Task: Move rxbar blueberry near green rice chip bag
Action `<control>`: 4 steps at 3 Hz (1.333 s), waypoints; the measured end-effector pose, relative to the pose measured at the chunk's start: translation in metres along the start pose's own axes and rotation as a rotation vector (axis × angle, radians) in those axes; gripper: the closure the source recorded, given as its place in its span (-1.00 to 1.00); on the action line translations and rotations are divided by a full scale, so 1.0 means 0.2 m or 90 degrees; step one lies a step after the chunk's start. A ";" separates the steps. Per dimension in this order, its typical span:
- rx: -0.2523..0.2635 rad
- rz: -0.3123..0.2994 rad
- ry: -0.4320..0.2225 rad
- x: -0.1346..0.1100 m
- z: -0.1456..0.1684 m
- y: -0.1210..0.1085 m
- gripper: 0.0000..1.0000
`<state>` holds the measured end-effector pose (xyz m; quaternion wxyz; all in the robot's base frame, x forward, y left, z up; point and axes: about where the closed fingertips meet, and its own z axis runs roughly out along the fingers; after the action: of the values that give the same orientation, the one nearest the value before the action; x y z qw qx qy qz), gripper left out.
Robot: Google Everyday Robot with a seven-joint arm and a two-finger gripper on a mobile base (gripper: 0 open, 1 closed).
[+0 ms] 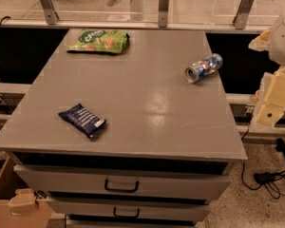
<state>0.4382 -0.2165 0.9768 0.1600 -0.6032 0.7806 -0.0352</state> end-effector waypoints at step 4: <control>-0.042 -0.067 -0.155 -0.76 0.23 -0.06 -1.00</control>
Offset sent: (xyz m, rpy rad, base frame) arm 0.0725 0.1549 -0.0308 0.2547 0.0084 0.1739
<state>0.4963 -0.0676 0.9680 0.2314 -0.6479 0.7236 0.0554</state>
